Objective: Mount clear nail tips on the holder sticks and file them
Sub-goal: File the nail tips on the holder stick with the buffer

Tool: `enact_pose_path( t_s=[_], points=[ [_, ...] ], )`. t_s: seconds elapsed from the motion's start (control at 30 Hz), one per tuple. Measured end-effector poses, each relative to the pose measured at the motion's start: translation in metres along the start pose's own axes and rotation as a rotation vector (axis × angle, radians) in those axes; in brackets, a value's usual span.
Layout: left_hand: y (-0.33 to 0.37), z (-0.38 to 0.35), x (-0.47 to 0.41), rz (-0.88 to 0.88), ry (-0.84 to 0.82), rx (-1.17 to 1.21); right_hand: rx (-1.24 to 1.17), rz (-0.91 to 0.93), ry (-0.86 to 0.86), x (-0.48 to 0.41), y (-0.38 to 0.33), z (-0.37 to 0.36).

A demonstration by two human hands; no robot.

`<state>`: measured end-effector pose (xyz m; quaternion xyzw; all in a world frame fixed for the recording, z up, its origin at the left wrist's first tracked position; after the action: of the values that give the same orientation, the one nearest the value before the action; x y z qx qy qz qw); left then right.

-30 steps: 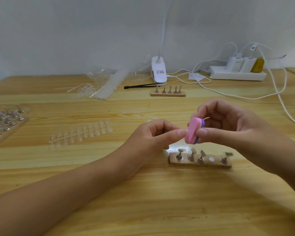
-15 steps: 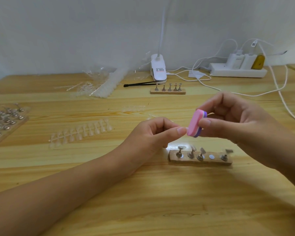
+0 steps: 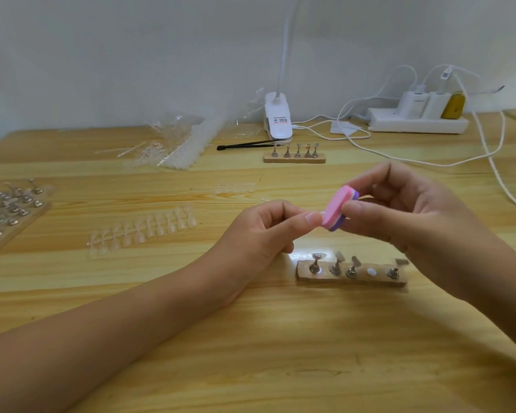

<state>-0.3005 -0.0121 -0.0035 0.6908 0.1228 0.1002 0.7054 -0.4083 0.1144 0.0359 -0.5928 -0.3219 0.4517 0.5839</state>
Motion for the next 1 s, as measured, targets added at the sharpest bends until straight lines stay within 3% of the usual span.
enact_pose_path(
  t_s=[0.13,0.27,0.4,0.57,0.77,1.0],
  points=[
    [-0.001,0.0,0.0,-0.014,-0.006,-0.008,0.005,-0.006,-0.11,0.002,0.0,-0.009],
    [-0.001,0.002,0.0,-0.004,0.022,0.021,-0.031,0.023,0.019,0.0,0.0,-0.001],
    [-0.001,0.001,0.0,-0.014,-0.005,0.003,-0.005,0.002,-0.12,0.002,0.003,-0.011],
    [-0.004,0.003,0.0,0.025,0.033,-0.01,-0.094,0.102,0.094,-0.003,-0.006,0.012],
    [0.0,-0.003,0.002,0.006,-0.066,-0.046,0.166,0.018,-0.085,0.001,-0.004,-0.001],
    [0.001,-0.002,0.002,0.003,-0.08,-0.025,0.214,-0.01,-0.113,0.002,-0.002,-0.004]
  ],
)
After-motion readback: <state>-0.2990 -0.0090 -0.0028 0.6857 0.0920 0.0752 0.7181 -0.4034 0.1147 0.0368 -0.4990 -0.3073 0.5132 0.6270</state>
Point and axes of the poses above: each hand's wrist, its own x-axis away from the middle knuckle, its own z-axis out of the back of the hand, y = z × x, the point moved 5 cm from there along -x, towards the middle knuckle, and after that the axes turned 4 degrees about -y, right-handed, at the moved point
